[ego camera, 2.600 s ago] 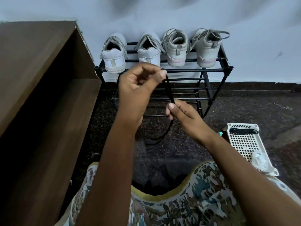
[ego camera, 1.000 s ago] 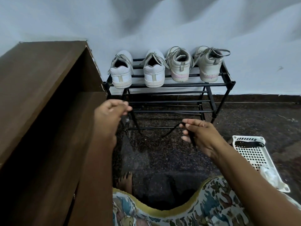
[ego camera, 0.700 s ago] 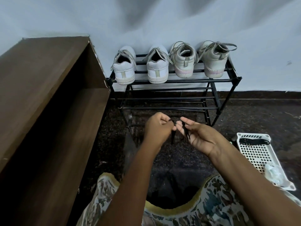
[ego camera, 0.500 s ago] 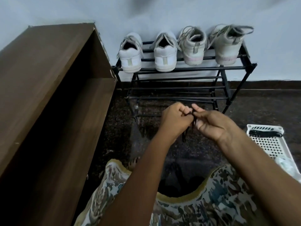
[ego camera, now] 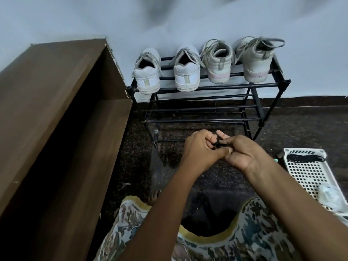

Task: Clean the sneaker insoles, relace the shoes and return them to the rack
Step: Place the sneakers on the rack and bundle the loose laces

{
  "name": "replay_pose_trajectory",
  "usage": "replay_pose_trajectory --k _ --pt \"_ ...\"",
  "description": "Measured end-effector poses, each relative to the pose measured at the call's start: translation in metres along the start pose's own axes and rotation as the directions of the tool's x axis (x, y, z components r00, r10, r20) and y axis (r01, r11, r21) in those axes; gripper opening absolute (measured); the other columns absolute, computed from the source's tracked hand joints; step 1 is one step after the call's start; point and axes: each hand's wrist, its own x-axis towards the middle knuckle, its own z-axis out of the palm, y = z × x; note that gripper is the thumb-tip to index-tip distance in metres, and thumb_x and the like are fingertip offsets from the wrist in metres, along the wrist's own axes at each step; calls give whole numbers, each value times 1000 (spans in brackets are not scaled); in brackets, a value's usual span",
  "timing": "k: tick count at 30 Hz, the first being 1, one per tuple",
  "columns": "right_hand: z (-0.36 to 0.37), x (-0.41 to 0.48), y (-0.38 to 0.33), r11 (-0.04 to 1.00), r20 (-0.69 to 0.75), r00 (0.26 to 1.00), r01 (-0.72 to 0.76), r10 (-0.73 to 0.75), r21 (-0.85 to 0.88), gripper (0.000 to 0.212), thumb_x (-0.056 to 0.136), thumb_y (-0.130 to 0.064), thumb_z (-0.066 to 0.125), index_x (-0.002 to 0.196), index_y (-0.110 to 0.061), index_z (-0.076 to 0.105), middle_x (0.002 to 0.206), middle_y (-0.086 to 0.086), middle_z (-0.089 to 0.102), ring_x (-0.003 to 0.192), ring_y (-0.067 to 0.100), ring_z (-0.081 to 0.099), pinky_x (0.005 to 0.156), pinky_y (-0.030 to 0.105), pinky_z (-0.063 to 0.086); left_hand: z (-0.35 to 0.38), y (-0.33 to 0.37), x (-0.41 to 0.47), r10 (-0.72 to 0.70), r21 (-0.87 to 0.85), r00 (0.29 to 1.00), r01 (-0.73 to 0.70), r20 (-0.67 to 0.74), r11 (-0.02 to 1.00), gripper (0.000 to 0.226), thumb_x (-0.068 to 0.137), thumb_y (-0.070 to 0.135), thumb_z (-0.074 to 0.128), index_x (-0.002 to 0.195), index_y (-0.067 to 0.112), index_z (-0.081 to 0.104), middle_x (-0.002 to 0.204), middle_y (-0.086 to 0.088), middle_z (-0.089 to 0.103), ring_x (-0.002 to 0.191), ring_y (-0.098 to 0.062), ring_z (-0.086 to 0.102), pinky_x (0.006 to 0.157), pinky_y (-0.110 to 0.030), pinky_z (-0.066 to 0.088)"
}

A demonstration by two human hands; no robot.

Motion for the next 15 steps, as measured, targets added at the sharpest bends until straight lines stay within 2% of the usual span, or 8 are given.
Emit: replay_pose_trajectory --k 3,7,9,12,15 --pt "-1 -5 -2 998 30 999 41 -42 44 43 94 15 19 125 -6 41 95 22 53 83 27 56 34 27 49 -1 5 -2 -5 -7 999 5 -38 1000 24 69 17 80 70 20 57 71 3 62 67 -13 62 64 -27 54" --pt "-3 -4 -3 993 41 996 70 -74 94 48 94 15 19 134 -2 38 110 25 53 102 26 57 44 26 55 0 2 -2 -59 -148 997 51 -45 988 21 67 7 79 69 15 60 71 -4 66 71 -25 68 68 -36 59" --pt "-5 -3 -5 990 43 996 77 -82 122 44 94 15 21 129 -3 41 109 26 54 96 22 57 49 22 55 -1 2 -3 -107 -243 994 105 5 964 23 65 9 83 71 12 61 71 -9 66 67 -25 67 69 -38 58" --pt "-6 -5 -5 986 59 995 77 -87 148 41 96 13 24 128 -5 42 107 25 55 99 20 56 55 22 56 2 5 -7 -165 -364 984 178 68 914 31 65 17 86 79 2 62 67 -10 64 62 -19 64 66 -33 57" --pt "-6 -3 -4 984 64 991 104 -114 147 46 95 14 24 135 -4 38 113 24 54 94 20 59 55 26 58 9 7 -9 -181 -371 984 170 5 913 30 68 21 84 78 1 64 65 -10 65 60 -18 64 67 -36 57"
